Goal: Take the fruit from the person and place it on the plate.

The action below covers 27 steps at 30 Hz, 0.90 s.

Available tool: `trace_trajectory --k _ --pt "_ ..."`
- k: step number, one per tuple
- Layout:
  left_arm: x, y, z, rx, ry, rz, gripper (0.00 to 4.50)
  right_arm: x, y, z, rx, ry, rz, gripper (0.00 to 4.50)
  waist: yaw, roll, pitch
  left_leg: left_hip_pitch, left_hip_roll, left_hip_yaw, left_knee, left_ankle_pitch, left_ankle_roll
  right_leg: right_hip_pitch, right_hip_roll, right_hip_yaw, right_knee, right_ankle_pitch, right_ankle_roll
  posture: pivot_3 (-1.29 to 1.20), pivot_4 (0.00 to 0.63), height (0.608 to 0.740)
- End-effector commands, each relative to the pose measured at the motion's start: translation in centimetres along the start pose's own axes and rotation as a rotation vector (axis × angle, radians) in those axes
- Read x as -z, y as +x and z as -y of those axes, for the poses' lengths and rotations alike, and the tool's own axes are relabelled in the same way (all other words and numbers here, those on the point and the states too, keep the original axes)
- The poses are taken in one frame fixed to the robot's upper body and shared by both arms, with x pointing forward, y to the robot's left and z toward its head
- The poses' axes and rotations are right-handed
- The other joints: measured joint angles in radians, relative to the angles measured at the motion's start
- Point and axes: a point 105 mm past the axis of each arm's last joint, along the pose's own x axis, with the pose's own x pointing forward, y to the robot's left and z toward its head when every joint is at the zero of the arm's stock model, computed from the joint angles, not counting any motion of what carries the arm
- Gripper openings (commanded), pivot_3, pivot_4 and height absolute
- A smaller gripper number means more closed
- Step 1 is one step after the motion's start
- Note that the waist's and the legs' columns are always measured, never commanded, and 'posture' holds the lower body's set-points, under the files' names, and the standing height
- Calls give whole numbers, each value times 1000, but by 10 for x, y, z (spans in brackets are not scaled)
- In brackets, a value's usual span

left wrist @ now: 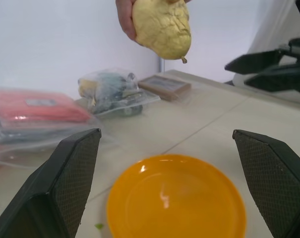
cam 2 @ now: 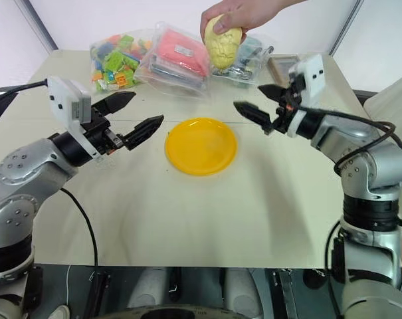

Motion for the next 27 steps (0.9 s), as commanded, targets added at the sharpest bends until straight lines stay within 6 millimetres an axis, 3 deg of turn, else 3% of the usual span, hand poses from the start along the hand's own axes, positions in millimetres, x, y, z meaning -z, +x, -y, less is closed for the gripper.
trace_trajectory --k 1,7,27 --pt "-9 3 1 5 46 37 4455 -17 7 -8 6 27 57 4500 1 0 0 0 0 0 0 0 0 0 0 0 0 0 0 0 150 731" --pt "-7 7 8 35 74 15 4455 -25 29 -13 33 80 92 4500 0 0 0 -1 0 0 0 0 0 -1 0 0 0 0 0 0 150 731" --pt "-2 5 5 7 68 25 4455 -50 67 -8 48 114 174 4500 -13 0 0 -2 0 1 -2 0 0 -3 0 0 0 0 0 0 150 731"
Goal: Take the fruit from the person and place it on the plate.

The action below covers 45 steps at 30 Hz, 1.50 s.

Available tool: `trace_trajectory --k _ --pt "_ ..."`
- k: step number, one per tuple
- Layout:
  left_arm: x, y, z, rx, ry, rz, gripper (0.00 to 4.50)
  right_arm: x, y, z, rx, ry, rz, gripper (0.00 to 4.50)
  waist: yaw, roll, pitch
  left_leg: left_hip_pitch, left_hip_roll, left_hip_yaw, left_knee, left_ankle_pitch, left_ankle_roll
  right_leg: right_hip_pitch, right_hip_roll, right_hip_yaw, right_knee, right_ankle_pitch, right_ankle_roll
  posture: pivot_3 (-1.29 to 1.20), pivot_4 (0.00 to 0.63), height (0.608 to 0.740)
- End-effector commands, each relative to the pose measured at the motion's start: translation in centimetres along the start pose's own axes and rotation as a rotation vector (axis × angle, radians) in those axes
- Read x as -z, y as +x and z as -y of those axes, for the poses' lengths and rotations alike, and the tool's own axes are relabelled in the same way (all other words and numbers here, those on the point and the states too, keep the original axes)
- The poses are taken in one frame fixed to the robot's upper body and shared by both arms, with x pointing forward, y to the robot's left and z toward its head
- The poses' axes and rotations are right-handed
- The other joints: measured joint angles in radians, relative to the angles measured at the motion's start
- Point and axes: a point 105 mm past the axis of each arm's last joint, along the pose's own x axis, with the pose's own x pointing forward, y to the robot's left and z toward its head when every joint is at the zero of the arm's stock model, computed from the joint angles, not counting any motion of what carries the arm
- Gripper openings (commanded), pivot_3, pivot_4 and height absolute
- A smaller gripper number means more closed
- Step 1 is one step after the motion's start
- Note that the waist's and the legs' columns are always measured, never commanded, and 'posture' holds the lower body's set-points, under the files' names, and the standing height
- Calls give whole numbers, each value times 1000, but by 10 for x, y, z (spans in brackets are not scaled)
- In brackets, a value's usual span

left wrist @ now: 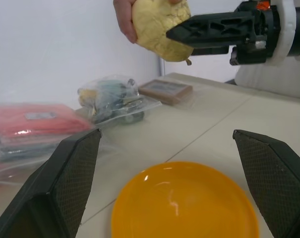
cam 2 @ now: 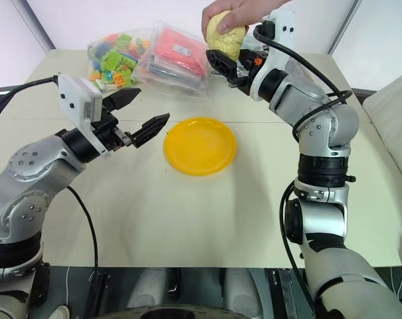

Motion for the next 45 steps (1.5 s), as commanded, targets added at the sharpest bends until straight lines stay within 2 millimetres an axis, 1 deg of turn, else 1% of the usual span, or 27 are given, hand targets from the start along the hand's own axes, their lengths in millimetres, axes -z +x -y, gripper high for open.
trace_trajectory --k 1,3,6,7,8,12,14,17,18,20,21,22,23,25,26,29,30,32,34,37,40,43,44,45 --pt "-10 -2 1 -2 39 48 4490 -19 5 -8 -25 -31 68 4244 -3 0 0 0 0 0 0 0 0 0 0 0 0 0 0 0 150 731" --pt "-10 -3 1 -3 39 50 4500 -19 7 -8 -24 -31 70 3624 -8 0 0 0 0 0 0 0 0 0 0 0 0 0 0 0 150 731" --pt "-11 -3 1 -4 42 52 4500 -19 8 -8 -23 -31 71 2225 -10 0 0 0 0 0 0 0 0 0 0 0 0 0 0 0 150 731" --pt "-11 -3 1 -6 43 54 4500 -19 8 -8 -24 -30 72 2001 -10 0 0 0 0 0 -1 0 0 0 0 0 0 0 0 0 150 731" --pt "-12 -3 1 -7 43 56 4500 -19 8 -8 -26 -32 73 1974 -10 0 0 0 0 0 -1 0 0 0 0 0 0 0 0 0 150 731" --pt "-13 -3 1 -9 42 56 4500 -18 9 -8 -24 -28 68 1974 -10 0 0 0 0 0 -1 0 0 0 0 0 0 0 0 0 150 731" --pt "-13 -4 -2 -27 35 56 4500 -11 7 -8 -25 -36 38 1974 -10 0 0 0 0 0 -1 0 0 0 0 0 0 0 0 0 150 731" --pt "-14 -8 -10 -63 19 52 4500 17 1 -7 -22 -31 -60 1974 -10 0 0 0 0 0 -1 0 0 0 0 0 0 0 0 0 150 731" --pt "-13 -11 -13 -77 8 47 4500 35 -3 -9 -27 -23 -116 1974 -10 0 0 0 0 0 -1 0 0 0 0 0 0 0 0 0 150 731" --pt "-14 -14 -17 -92 -16 45 4500 59 -9 -12 -28 -18 -192 1974 -10 0 0 0 0 0 -1 0 0 0 0 0 0 0 0 0 150 731" --pt "-16 -17 -19 -106 -52 58 4500 75 -14 -14 -27 -22 -243 1974 -10 0 0 0 0 0 -1 0 0 0 0 0 0 0 0 0 150 731" --pt "-17 -19 -22 -118 -91 66 4500 92 -19 -18 -30 -61 -305 1974 -10 0 0 0 0 0 -1 0 0 -1 0 0 0 0 0 0 150 731" --pt "-18 -22 -24 -126 -118 71 4500 104 -23 -20 -35 -90 -346 1974 -11 0 0 0 0 -1 -1 0 0 -1 0 0 0 0 0 0 150 731" --pt "-17 -26 -22 -117 -126 48 4500 121 -29 -27 -54 -111 -400 1974 -12 0 0 0 0 -1 -1 0 0 -1 -1 0 0 0 0 0 150 731" --pt "-13 -29 -22 -119 -143 26 4500 131 -32 -28 -56 -125 -437 1974 -12 0 0 0 0 -1 -1 0 0 -1 -1 0 0 0 0 0 150 731" --pt "-4 -37 -20 -126 -201 -18 4500 150 -37 -24 -36 -202 -510 1974 -14 0 0 0 0 -2 -1 0 0 -1 0 1 0 0 0 0 150 731" --pt "-2 -39 -19 -124 -213 -29 4500 153 -38 -23 -31 -224 -519 1974 -14 0 0 0 0 -2 -1 0 0 -1 0 1 0 0 0 0 150 731" --pt "6 -44 -12 -102 -206 -82 4500 157 -38 -23 -32 -215 -527 1974 -13 0 0 0 0 -2 -1 0 0 -1 0 1 0 0 0 0 150 731" --pt "16 -51 -7 -95 -217 -134 4500 160 -38 -23 -39 -223 -533 1974 -12 0 0 0 0 -2 -1 0 0 -1 0 1 0 0 0 0 150 731" --pt "27 -59 -5 -100 -209 -200 4500 163 -38 -23 -44 -235 -541 1974 -10 0 0 0 0 -2 -1 0 0 -1 0 1 0 0 0 0 150 731" --pt "33 -64 -4 -97 -183 -253 4500 163 -38 -22 -47 -241 -542 1974 -10 0 0 0 0 -1 -1 0 0 -1 0 1 0 0 0 0 150 731" --pt "32 -65 -5 -93 -186 -247 4500 162 -37 -23 -56 -244 -531 1974 -9 0 0 0 0 -1 -1 0 0 -1 0 1 0 0 0 0 150 731" --pt "31 -65 -5 -93 -184 -244 4500 161 -37 -23 -55 -246 -527 3005 -9 0 0 0 0 -1 -1 0 0 -1 0 1 0 0 0 0 150 731" --pt "31 -65 -5 -92 -183 -243 4500 160 -37 -22 -54 -247 -524 3447 -10 0 0 0 0 -1 -1 0 0 -1 0 1 0 0 0 0 150 731"
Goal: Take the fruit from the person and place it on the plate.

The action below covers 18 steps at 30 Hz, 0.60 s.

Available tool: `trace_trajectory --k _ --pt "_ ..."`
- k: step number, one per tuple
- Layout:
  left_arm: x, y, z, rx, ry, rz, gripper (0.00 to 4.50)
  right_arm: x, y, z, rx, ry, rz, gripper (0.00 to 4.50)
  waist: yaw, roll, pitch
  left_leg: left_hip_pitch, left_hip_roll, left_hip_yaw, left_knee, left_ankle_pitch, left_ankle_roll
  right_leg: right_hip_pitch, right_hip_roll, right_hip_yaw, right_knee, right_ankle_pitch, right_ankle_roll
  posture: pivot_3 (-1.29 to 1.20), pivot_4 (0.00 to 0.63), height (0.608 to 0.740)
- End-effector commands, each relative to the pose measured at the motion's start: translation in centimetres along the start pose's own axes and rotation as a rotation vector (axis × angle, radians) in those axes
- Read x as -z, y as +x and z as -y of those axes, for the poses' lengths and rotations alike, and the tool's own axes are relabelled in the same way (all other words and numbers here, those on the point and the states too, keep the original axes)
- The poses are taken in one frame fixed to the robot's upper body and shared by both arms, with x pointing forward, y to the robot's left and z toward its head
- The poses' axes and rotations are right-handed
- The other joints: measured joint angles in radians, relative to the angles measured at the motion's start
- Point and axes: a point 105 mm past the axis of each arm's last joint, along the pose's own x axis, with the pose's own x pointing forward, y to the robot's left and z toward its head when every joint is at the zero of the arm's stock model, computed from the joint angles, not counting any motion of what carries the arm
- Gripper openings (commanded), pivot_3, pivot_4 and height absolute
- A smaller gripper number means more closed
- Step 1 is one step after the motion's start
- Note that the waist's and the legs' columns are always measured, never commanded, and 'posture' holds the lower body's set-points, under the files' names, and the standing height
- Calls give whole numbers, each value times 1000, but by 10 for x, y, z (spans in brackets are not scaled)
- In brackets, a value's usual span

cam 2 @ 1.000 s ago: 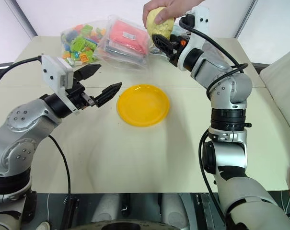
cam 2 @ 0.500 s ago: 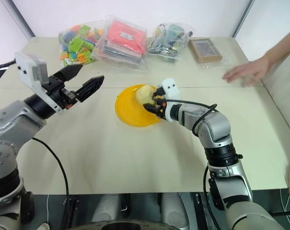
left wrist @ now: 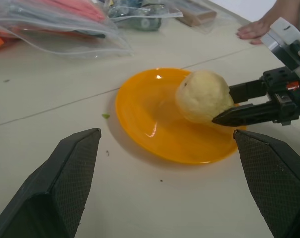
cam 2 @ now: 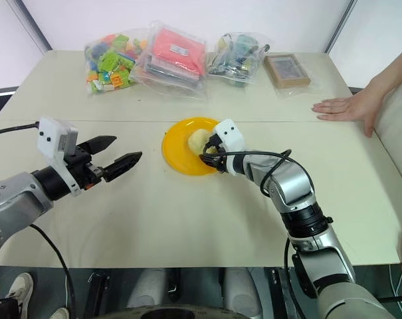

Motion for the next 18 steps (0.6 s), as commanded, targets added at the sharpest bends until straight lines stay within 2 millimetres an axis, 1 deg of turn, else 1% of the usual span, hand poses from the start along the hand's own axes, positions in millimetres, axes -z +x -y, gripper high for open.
trace_trajectory --k 1,2,5,8,10,11,13,15,18 --pt "-13 -3 4 8 46 49 4500 -14 -3 1 5 -24 60 3951 -1 0 0 0 0 0 0 0 0 0 0 0 0 0 0 0 150 731" --pt "-13 -3 4 9 47 48 4500 -15 -4 1 5 -24 61 4437 -1 0 0 0 0 0 0 0 0 0 0 0 0 0 0 0 150 731" --pt "-13 -1 5 20 50 46 4500 -20 -8 0 -15 -17 82 4480 0 0 0 0 0 0 0 0 0 0 0 0 0 0 0 0 150 731" --pt "-14 -1 5 26 54 48 4500 -33 -20 11 11 -10 129 4480 0 0 0 0 0 0 0 0 0 0 0 0 0 0 0 0 150 731" --pt "-15 0 4 25 55 54 4500 -45 -44 20 -18 -22 177 4480 3 0 0 0 0 0 0 0 0 0 0 0 0 0 0 0 150 731" --pt "-16 0 4 27 57 60 4500 -50 -60 26 -32 -44 198 4480 5 1 0 0 0 0 0 0 0 0 0 0 0 0 0 0 150 731" --pt "-21 0 1 18 41 92 4500 -57 -91 30 -63 -122 211 4480 12 1 1 -1 -1 0 0 0 0 0 -1 0 -1 0 0 0 150 731" --pt "-25 1 1 23 23 113 4500 -58 -108 27 -80 -173 189 4480 17 0 0 -1 -1 0 0 0 0 1 -1 0 -3 0 0 0 150 731" --pt "-25 4 3 41 33 112 4500 -61 -130 12 -151 -242 182 4480 9 0 0 0 0 0 -1 0 1 1 0 0 -4 0 0 0 150 731"
